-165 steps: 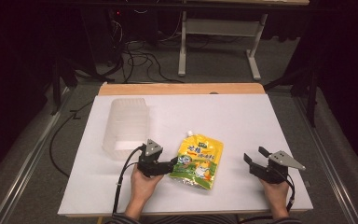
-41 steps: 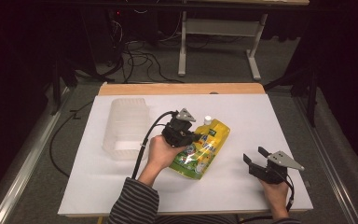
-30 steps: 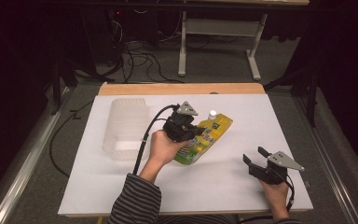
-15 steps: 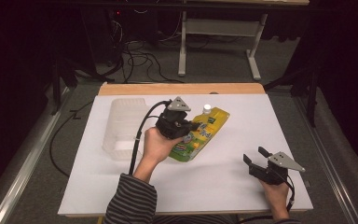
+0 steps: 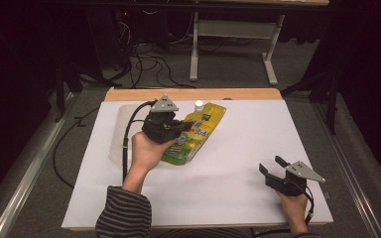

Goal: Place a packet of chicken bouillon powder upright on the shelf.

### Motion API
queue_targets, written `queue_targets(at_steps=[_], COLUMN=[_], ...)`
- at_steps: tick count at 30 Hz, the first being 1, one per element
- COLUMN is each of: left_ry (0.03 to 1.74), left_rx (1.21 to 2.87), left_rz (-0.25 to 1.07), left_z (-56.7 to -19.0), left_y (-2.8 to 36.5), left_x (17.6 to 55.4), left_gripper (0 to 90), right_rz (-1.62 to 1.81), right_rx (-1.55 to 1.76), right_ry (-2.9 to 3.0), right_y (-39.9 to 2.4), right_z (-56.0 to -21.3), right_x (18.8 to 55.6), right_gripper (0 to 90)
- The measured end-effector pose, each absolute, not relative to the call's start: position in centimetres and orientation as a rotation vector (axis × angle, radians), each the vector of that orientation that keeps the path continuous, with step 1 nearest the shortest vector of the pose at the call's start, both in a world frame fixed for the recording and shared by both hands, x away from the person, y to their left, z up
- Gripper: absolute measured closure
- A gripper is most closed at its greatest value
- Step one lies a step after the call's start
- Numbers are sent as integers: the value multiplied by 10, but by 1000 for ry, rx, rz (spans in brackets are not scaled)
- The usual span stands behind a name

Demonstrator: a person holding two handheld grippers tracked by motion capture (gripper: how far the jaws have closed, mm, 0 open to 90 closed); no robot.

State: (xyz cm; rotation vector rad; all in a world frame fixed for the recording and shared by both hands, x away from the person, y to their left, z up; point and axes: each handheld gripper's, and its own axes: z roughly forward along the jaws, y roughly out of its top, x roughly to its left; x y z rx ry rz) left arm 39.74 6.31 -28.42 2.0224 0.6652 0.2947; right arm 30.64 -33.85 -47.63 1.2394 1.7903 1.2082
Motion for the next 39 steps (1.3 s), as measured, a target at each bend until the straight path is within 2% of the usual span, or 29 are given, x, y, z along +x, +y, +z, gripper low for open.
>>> queue_targets(at_steps=[10,22,33,39], left_ry=[732,831,896,891], left_rx=[1972,1999,2028,2045], left_rz=[392,554,597,574], left_z=[-276,-282,-301,-316], left_y=[99,139,159,161], left_x=[394,401,415,426], left_gripper=[900,900,900,899], right_rz=[1218,1200,1181,1181], right_rx=[1238,1253,1252,1256], right_ry=[1780,1779,1793,1789], right_y=[-339,-338,-337,-337], right_z=[-476,-476,-476,-476], right_x=[306,307,307,307], right_gripper=[297,299,300,299])
